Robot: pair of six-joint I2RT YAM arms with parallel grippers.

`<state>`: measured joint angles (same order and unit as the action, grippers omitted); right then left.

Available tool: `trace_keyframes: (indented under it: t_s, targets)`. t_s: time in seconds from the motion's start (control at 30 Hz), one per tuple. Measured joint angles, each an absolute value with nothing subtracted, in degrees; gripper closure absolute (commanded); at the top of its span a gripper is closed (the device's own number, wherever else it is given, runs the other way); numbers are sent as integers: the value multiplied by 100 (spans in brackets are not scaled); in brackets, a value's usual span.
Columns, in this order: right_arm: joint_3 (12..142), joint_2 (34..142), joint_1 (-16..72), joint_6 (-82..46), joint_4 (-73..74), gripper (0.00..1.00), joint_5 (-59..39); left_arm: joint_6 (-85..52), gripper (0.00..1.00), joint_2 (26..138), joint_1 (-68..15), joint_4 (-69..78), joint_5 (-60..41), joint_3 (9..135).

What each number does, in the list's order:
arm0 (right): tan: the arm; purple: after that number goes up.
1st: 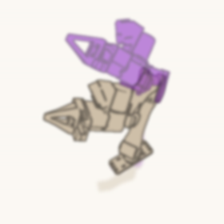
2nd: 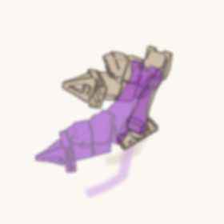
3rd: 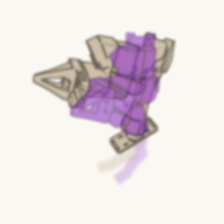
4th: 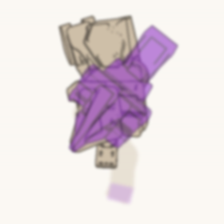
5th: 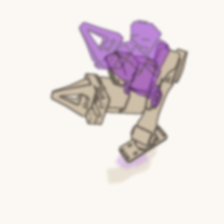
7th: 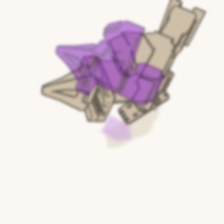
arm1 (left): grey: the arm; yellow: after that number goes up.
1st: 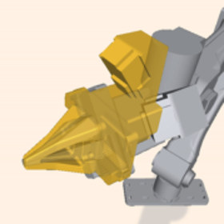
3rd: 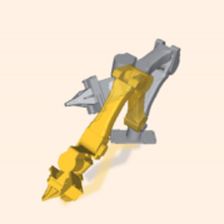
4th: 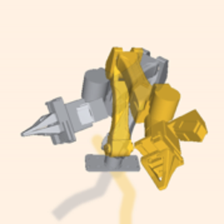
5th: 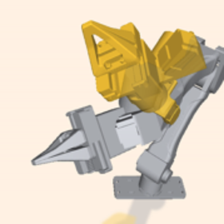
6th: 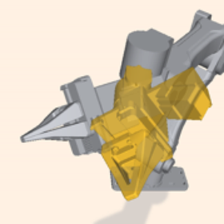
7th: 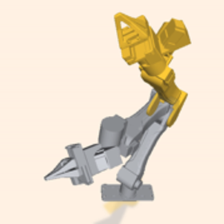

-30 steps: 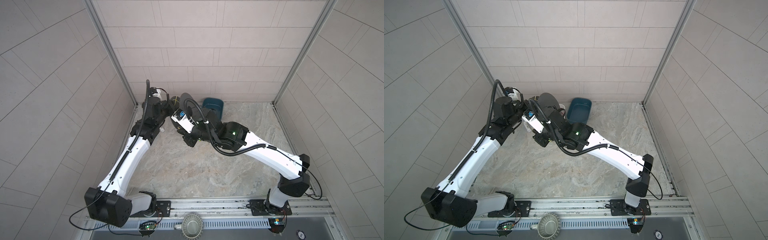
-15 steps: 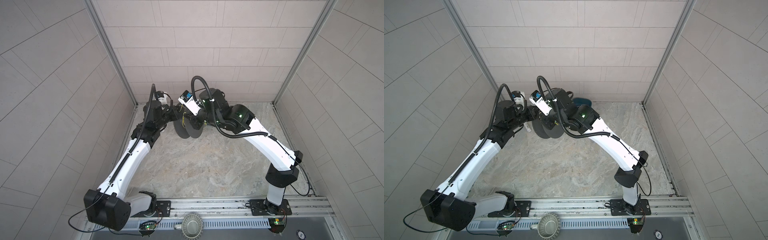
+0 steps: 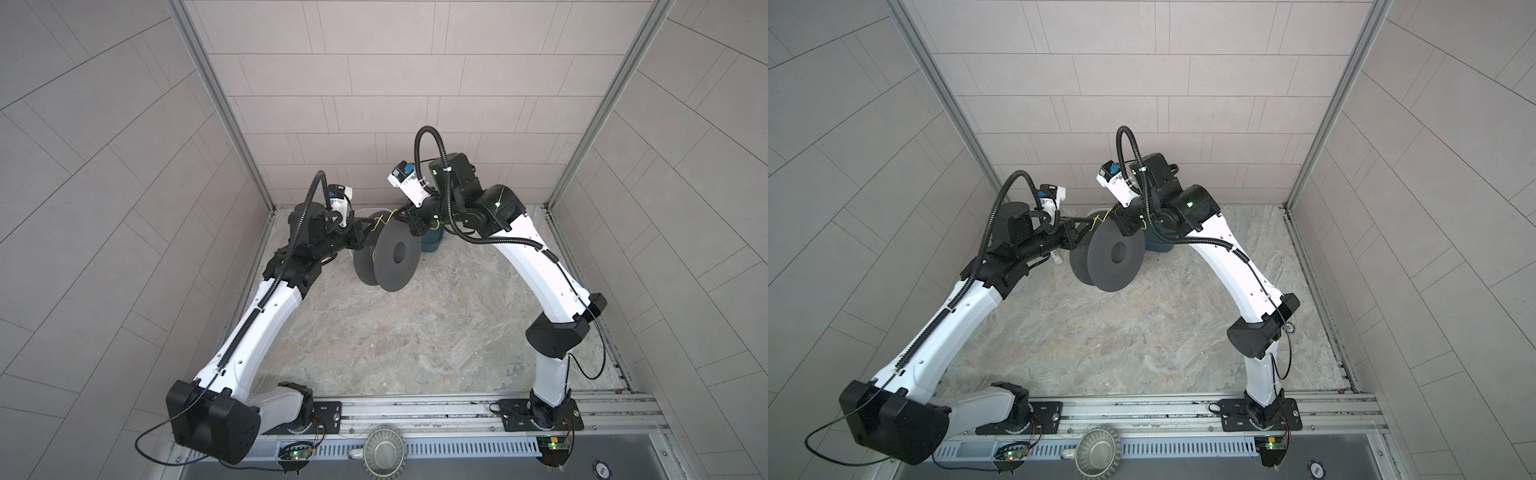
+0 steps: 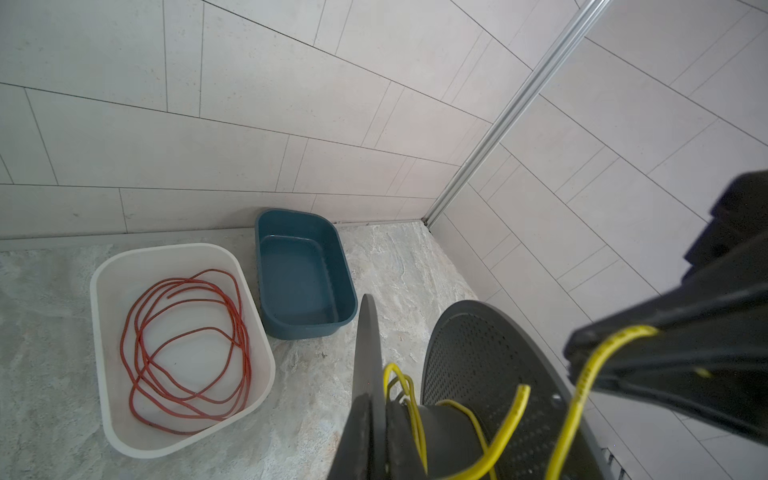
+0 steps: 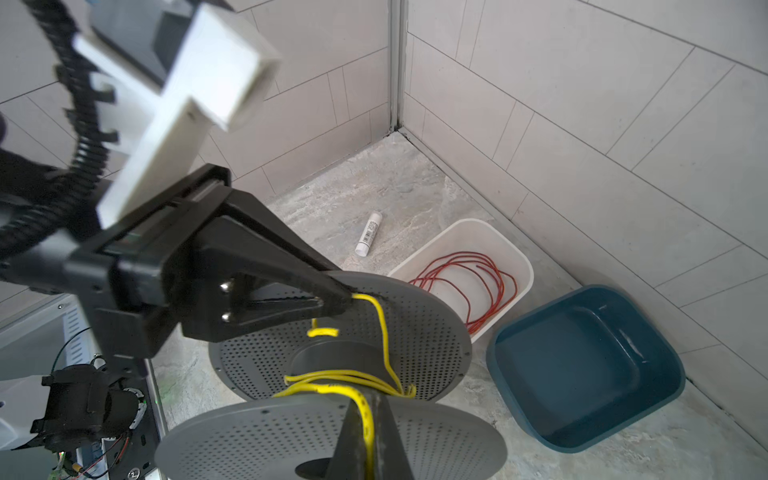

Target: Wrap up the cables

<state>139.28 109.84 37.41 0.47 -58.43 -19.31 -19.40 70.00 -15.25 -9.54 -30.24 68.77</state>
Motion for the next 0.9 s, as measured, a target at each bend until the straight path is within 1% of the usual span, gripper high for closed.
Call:
trace_keyframes:
  t_s: [0.2,0.3,0.5,0.6,0.63,0.87,0.9]
  targets:
    - [13806,10984,3627,-1,-5894,100,-1802,-1747,100,6978,-1514,-1017,-3146,6899]
    - [13517,10916,3557,14,-5833,100,-1763,-1695,100,6978,-1514,-1125,-3146,6912]
    - [12763,10567,3481,134,-5537,92,-1791,-1603,100,6978,-1514,-1516,-3210,7089]
    - [12451,10313,3454,183,-5365,90,-1800,-1553,100,6973,-1514,-1638,-3306,7234]
    - [12385,10237,3437,200,-5339,89,-1804,-1540,100,6973,-1514,-1664,-3334,7293]
    - [12066,9933,3369,307,-5275,71,-1765,-1435,100,6899,-1514,-1726,-3420,7498]
    - [12033,9915,3367,333,-5273,71,-1756,-1422,100,6888,-1514,-1739,-3424,7500]
